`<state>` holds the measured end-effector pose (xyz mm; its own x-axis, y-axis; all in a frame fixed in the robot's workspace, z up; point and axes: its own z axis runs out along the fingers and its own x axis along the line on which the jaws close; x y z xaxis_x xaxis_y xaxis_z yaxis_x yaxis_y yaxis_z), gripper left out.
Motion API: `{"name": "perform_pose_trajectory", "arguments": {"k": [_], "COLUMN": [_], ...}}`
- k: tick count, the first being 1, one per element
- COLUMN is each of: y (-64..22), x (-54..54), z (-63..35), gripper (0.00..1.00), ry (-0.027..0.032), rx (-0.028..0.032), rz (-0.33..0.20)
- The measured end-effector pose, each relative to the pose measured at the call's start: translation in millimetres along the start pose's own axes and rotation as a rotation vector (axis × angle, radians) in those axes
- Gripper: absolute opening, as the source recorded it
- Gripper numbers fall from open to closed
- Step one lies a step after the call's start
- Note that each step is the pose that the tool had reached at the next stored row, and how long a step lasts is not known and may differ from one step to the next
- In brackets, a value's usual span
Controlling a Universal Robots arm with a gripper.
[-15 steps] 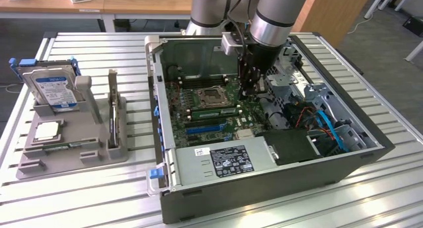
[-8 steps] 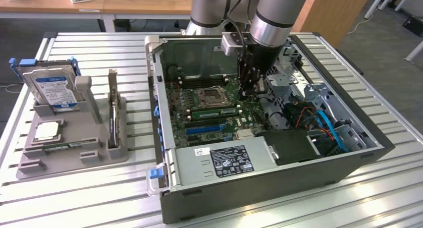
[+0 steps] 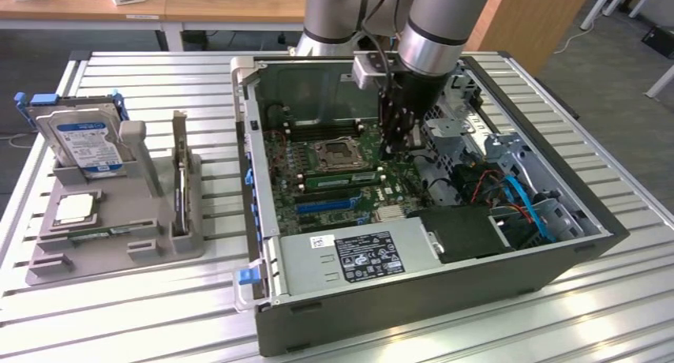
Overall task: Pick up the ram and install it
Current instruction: 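Press down the ram until it locks into place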
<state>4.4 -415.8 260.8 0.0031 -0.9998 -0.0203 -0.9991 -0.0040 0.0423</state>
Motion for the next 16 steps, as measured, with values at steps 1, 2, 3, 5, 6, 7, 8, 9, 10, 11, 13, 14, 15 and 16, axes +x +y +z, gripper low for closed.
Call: {"name": "perform_pose_trajectory", "arguments": {"k": [1,2,3,5,6,7,8,9,10,11,13,14,15,16], "y": [0.0,0.0,0.0,0.0,0.0,0.0,0.0,-0.1,-0.1,-0.1,-0.1,-0.1,-0.1,-0.1], "x": [0.0,0.0,0.0,0.0,0.0,0.0,0.0,0.0,0.1,0.1,0.1,0.1,0.1,0.1], "z": [0.0,0.0,0.0,0.0,0.0,0.2,0.7,1.3,1.7,1.8,1.8,1.8,1.8,1.8], "gripper": [0.11,0.11,0.11,0.11,0.11,0.11,0.11,0.11,0.11,0.11,0.11,0.11,0.11,0.11], "ry": [0.0003,0.0003,0.0003,0.0003,0.0003,0.0003,-0.0001,-0.0001,0.0001,0.0004,0.0004,0.0004,0.0003,0.0003], "rx": [-0.0001,-0.0001,-0.0001,-0.0001,-0.0001,-0.0001,0.0000,0.0000,-0.0001,-0.0001,-0.0001,-0.0002,-0.0001,-0.0001], "rz": [0.000,0.000,0.000,0.000,0.000,0.000,0.000,0.000,0.000,0.000,0.000,0.000,0.000,0.000]}}
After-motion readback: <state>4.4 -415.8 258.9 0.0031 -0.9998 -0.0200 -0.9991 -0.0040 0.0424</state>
